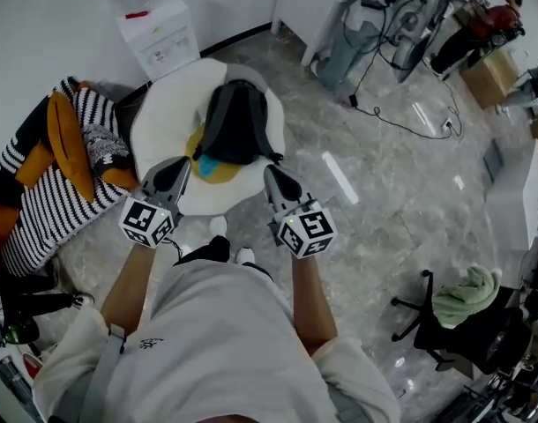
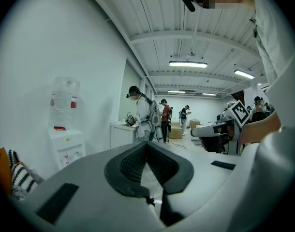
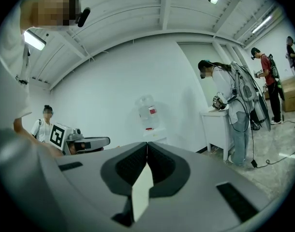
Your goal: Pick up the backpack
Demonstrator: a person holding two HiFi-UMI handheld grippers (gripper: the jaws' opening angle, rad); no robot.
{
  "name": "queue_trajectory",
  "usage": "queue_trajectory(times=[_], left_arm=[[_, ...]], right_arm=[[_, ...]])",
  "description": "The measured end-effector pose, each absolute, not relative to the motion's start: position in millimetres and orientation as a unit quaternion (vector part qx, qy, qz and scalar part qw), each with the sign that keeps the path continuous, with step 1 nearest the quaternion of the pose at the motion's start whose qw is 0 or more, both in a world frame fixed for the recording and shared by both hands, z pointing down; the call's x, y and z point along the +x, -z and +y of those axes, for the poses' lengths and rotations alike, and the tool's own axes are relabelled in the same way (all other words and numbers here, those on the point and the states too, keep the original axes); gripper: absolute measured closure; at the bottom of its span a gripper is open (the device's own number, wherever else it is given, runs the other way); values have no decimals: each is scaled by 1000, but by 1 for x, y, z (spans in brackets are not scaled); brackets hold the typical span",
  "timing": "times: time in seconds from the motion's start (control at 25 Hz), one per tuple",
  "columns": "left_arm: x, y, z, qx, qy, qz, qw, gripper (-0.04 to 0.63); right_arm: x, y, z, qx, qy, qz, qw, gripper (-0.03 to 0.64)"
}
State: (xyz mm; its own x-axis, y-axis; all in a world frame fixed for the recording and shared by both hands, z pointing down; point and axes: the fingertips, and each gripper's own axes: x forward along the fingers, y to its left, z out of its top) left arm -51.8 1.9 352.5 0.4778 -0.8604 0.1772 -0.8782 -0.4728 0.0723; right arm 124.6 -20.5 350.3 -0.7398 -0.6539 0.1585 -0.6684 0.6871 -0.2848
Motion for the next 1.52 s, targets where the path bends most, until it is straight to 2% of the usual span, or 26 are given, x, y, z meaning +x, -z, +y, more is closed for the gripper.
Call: queue_trajectory(times=[0.8, 1.52], left_arm=[[-122, -362, -81, 878, -40, -469, 85, 593], [-123, -413, -140, 853, -72, -503, 124, 593]], right_arm=[[57, -351, -89, 396, -163, -903, 33, 609], [51, -392, -174, 349, -175, -918, 65, 610]])
